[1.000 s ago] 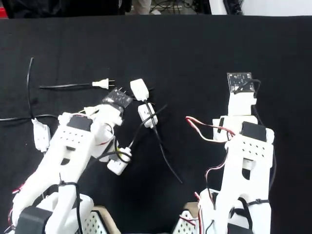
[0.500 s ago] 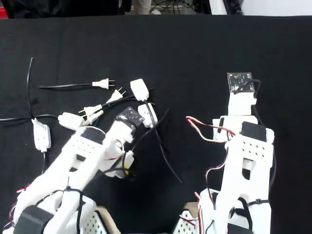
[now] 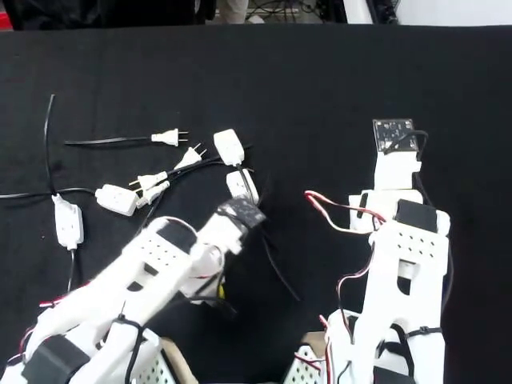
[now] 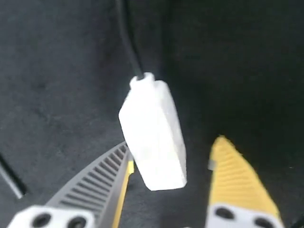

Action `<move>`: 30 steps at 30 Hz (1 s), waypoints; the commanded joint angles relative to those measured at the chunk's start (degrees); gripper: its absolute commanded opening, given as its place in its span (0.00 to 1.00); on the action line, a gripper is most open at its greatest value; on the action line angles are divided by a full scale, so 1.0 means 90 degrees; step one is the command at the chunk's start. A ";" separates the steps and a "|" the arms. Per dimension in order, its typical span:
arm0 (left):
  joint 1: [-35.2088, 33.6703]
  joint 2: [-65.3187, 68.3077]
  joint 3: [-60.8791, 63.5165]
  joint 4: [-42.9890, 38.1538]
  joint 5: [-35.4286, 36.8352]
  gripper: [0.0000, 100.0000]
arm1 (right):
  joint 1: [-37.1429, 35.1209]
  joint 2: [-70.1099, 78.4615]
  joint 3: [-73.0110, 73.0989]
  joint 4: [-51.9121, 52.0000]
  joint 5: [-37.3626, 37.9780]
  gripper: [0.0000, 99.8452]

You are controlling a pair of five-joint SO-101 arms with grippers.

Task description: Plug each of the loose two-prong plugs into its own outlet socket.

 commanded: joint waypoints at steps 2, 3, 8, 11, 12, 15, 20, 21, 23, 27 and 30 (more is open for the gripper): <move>0.0737 -0.0088 -0.0083 0.0322 0.0059 0.12 | -0.0117 0.0005 -0.0288 0.0010 0.0010 0.02; 0.0894 -0.0088 -0.0093 0.0391 0.0059 0.11 | -0.0117 0.0005 -0.0288 0.0010 0.0010 0.02; 0.1128 -0.0088 -0.0093 0.0410 0.0059 0.11 | -0.0117 0.0005 -0.0288 0.0010 0.0010 0.02; 0.1011 -0.0088 -0.0112 0.0449 0.0059 0.16 | -0.0117 0.0005 -0.0288 0.0010 0.0010 0.02; 0.0904 -0.0098 -0.0112 0.0449 0.0059 0.20 | -0.0117 0.0005 -0.0298 0.0010 0.0010 0.02; 0.0366 -0.0322 -0.0190 0.0518 0.0225 0.29 | -0.0117 0.0005 -0.0298 0.0010 0.0010 0.02; -0.0278 -0.1778 -0.0269 0.1084 0.0195 0.26 | -0.0117 0.0005 -0.0298 0.0010 0.0010 0.02; -0.0298 -0.2159 -0.0200 0.1133 0.0078 0.23 | -0.0117 0.0005 -0.0298 0.0010 0.0010 0.02; -0.0239 -0.2901 0.0093 0.1250 -0.0186 0.18 | -0.0117 0.0005 -0.0298 0.0010 0.0010 0.02; 0.0122 -0.4190 0.0757 0.1436 -0.0264 0.15 | -0.0117 0.0005 -0.0288 0.0010 0.0010 0.02; 0.0151 -0.4904 0.0816 0.1670 -0.0264 0.22 | -0.0117 0.0005 -0.0278 0.0010 0.0010 0.02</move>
